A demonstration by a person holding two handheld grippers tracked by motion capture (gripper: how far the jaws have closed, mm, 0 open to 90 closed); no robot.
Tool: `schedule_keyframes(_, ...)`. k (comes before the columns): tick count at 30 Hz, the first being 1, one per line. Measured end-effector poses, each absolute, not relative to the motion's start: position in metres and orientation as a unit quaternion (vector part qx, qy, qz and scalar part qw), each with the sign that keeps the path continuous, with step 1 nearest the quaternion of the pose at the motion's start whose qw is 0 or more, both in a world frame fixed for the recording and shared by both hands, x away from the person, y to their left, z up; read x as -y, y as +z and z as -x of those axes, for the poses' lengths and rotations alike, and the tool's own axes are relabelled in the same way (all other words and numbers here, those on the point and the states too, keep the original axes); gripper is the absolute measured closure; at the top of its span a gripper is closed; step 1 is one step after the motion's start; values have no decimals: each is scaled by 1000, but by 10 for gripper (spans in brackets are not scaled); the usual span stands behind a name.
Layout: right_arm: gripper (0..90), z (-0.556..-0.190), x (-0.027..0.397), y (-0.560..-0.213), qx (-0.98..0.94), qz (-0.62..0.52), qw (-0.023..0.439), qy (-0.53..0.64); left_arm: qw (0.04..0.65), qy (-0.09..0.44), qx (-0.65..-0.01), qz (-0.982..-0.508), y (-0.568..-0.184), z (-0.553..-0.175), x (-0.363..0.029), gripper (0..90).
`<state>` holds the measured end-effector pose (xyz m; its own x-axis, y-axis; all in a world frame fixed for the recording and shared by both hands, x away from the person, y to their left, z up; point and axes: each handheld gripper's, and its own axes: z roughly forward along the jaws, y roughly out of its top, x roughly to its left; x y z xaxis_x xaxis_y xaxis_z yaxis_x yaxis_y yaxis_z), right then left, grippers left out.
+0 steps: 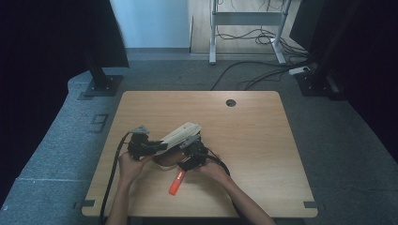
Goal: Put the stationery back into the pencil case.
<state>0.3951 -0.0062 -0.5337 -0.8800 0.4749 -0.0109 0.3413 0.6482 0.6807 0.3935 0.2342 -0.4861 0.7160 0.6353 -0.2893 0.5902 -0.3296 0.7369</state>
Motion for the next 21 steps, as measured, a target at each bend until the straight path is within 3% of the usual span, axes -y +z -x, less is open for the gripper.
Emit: schedule_keyframes(21, 202, -383, 42, -540, -904, -237, 79, 347, 438, 31, -377, -816, -485, -392, -232, 750)
